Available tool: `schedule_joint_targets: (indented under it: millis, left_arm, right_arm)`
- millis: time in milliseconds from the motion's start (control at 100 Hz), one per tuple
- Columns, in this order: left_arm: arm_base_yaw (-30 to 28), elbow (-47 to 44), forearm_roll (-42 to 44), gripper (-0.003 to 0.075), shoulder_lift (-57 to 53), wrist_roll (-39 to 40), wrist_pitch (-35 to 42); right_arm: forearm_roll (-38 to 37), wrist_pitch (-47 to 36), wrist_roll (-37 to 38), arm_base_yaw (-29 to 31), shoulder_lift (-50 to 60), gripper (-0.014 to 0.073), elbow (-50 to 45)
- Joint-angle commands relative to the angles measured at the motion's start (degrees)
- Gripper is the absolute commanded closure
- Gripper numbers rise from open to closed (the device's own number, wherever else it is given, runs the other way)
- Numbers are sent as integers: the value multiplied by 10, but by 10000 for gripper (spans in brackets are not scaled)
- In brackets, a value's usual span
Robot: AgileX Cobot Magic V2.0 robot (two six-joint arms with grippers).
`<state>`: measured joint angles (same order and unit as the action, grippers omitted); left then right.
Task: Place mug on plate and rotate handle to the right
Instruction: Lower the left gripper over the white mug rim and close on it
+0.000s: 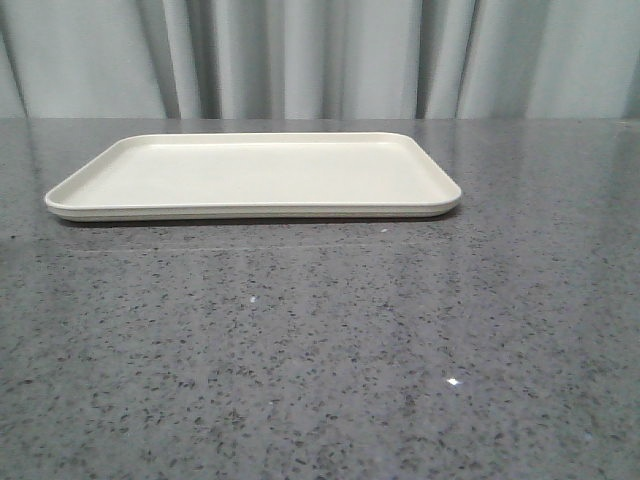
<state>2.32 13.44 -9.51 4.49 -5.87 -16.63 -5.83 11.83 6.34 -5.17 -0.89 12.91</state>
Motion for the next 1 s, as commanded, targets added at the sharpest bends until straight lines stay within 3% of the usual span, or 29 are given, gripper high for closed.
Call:
schedule_joint_targets:
  millis: [0,340,620,990]
  left_arm:
    - [4,72,-10,740,43,8,-25]
    - [4,277,-37,740,192,16,-216]
    - [4,380,-63,740,292,19,-383]
    - [4,394,-67,740,328,19,-405]
  right_arm:
    - [-5,27,1,0,-40,659,70]
    - [27,198,1,0,-181,659,235]
    - [27,319,1,0,-279,659,332]
    - [27,344,1,0,-320,659,346]
